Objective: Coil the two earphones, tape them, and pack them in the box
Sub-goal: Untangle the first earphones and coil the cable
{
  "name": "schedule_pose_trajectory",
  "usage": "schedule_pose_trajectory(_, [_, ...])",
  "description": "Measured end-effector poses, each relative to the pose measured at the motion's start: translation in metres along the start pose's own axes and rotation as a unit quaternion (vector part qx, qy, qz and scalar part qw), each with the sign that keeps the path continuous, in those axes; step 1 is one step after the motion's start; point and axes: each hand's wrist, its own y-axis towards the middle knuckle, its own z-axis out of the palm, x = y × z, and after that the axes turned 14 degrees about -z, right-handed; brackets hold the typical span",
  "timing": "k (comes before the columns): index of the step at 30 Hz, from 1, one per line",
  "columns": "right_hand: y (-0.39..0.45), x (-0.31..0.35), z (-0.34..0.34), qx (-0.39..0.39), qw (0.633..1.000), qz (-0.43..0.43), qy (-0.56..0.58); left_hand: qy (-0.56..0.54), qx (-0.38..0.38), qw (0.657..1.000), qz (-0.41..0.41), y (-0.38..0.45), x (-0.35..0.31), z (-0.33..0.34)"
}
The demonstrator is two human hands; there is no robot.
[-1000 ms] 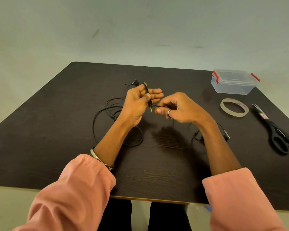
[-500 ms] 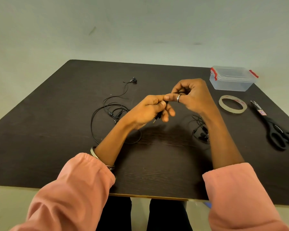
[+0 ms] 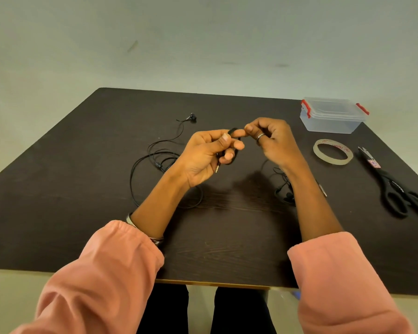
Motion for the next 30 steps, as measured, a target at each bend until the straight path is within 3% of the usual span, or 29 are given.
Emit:
schedule_pose_trajectory(4, [-0.001, 0.000, -0.001, 0.032, 0.999, 0.017, 0.008, -0.024, 0.003, 1.000, 0.012, 0.000, 0.000, 0.003])
schedule_pose_trajectory(9, [-0.002, 0.012, 0.008, 0.179, 0.980, 0.085, 0.028, -0.073, -0.043, 0.994, 0.071, 0.004, -0.005, -0.004])
schedule_pose_trajectory(12, [-0.002, 0.024, 0.015, 0.271, 0.958, 0.090, 0.029, -0.035, -0.091, 0.990, 0.103, 0.008, -0.004, -0.006])
schedule_pose_trajectory(15, [-0.002, 0.034, 0.016, 0.311, 0.945, 0.088, 0.043, 0.039, -0.127, 0.985, 0.113, 0.011, -0.001, -0.009])
schedule_pose_trajectory(22, [-0.001, 0.037, 0.001, 0.266, 0.962, 0.056, 0.033, 0.175, -0.141, 0.973, 0.060, 0.015, 0.007, -0.013])
schedule_pose_trajectory(25, [0.000, 0.035, -0.003, 0.213, 0.976, 0.033, 0.010, 0.244, -0.097, 0.964, 0.030, 0.013, 0.010, -0.010])
schedule_pose_trajectory(30, [0.000, 0.025, -0.011, 0.123, 0.992, 0.019, 0.000, 0.249, -0.010, 0.968, -0.007, 0.004, 0.008, 0.000])
